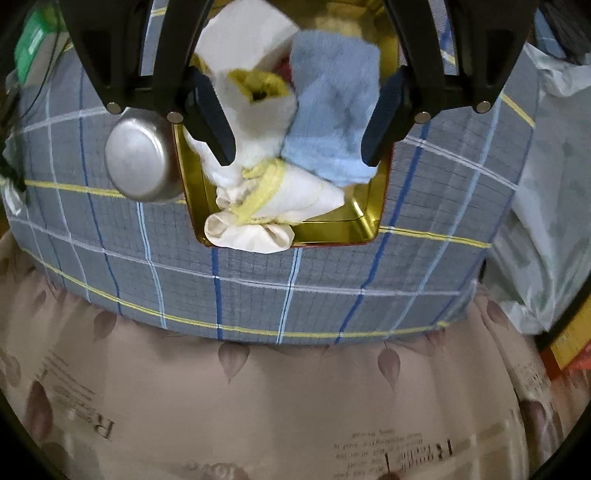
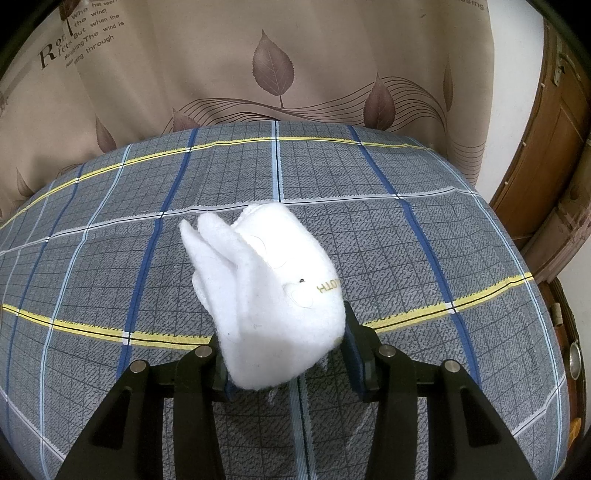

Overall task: Organize soft objects
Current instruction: 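Lower the yellow-trimmed cloth into the tray and open the left gripper, then withdraw the open left gripper from the tray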

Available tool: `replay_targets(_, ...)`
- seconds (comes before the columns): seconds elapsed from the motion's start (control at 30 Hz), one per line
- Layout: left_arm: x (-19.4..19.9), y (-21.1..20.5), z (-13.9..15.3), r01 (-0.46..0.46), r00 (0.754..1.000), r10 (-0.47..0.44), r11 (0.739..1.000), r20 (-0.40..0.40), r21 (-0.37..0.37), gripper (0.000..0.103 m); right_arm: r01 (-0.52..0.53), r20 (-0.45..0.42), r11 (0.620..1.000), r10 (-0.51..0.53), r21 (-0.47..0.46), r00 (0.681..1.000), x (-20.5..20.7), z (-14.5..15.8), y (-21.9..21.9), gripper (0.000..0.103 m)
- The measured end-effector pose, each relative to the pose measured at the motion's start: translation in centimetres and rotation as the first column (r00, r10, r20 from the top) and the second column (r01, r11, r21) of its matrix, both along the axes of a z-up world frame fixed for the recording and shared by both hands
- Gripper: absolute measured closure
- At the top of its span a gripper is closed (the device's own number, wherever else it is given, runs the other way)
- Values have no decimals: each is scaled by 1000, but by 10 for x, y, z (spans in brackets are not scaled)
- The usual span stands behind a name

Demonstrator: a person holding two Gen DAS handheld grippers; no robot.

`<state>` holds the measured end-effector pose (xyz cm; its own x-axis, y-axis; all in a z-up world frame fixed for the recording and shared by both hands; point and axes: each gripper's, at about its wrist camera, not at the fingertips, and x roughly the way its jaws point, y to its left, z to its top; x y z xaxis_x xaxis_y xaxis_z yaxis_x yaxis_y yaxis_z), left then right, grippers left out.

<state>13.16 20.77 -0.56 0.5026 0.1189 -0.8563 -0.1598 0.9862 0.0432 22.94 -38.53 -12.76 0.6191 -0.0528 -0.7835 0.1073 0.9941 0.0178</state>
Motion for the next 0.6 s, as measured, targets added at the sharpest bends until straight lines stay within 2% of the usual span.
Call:
replay_targets(0.27,-44,-3,13,-14,997,13,1000,73,20,31,1,0,1000,-1,-3,1000,0,0,0,61)
replay_targets(0.43,-71,-8,14,-30,994,19,994,105,107,31,3,-1,999,-3,-53,1000,-1,1,7,61)
replay_targets(0.6,-87,2,11,-61,994,54,996,98,68,31,3,0,999,-3,-36,1000,-1,1,5,61)
